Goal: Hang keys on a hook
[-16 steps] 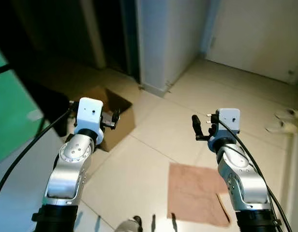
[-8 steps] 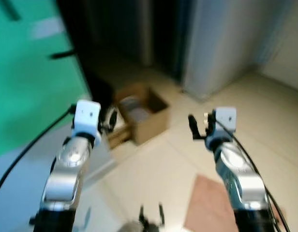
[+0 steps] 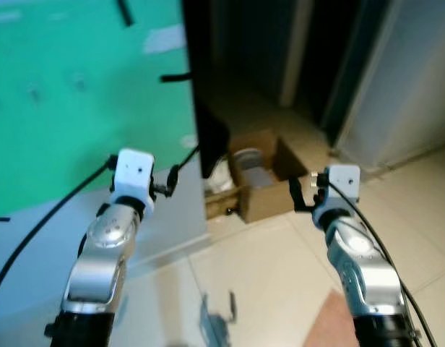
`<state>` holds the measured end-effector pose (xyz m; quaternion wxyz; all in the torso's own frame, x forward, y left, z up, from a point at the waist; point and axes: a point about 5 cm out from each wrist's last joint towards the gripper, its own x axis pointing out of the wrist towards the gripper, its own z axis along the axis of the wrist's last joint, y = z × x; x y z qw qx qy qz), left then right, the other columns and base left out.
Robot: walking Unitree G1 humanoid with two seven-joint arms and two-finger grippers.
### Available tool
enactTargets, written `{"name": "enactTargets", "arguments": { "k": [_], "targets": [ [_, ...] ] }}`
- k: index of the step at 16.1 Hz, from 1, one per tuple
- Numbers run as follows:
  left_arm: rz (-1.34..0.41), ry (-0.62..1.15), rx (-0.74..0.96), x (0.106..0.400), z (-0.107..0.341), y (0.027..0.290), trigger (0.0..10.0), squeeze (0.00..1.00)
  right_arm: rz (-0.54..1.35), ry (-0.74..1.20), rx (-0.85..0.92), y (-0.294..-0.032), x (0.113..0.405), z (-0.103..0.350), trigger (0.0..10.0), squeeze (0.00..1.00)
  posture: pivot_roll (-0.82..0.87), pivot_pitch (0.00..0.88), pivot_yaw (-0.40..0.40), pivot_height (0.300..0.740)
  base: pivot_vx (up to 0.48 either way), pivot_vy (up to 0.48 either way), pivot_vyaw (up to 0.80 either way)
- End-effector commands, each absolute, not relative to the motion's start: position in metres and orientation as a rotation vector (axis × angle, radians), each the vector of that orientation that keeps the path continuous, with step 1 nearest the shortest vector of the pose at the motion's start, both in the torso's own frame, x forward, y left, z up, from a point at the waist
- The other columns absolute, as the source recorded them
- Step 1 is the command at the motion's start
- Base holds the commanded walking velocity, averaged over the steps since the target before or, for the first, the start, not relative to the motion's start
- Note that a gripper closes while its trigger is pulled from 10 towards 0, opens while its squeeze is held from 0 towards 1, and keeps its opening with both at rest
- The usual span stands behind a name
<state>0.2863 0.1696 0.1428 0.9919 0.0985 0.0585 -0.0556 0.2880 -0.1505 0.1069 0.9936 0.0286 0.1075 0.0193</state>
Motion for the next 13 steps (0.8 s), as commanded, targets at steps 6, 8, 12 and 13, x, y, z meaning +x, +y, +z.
{"name": "enactTargets", "arguments": {
  "k": [6, 8, 12, 13],
  "targets": [
    [-0.103, 0.118, 0.203, 0.285, 0.143, 0.171, 10.0, 0.41, 0.114, 0.209, 0.032, -0.142, 0.287, 0.108, 10.0, 1.0, -0.01, 0.0, 0.023, 0.74, 0.359, 0.0, 0.13],
    [-0.099, 0.12, 0.203, 0.284, 0.143, 0.172, 10.0, 0.4, 0.15, 0.213, 0.033, -0.138, 0.287, 0.108, 10.0, 1.0, 0.0, 0.0, 0.014, 0.74, 0.379, 0.0, 0.8],
    [-0.091, 0.121, 0.203, 0.284, 0.142, 0.172, 10.0, 0.41, 0.205, 0.223, 0.041, -0.135, 0.285, 0.106, 10.0, 1.0, 0.0, 0.0, 0.006, 0.74, 0.376, 0.0, 0.8],
    [-0.089, 0.121, 0.203, 0.283, 0.143, 0.173, 10.0, 0.4, 0.207, 0.226, 0.045, -0.136, 0.285, 0.106, 10.0, 1.0, 0.01, 0.0, 0.005, 0.74, 0.375, 0.0, 0.8]
  ]
}}
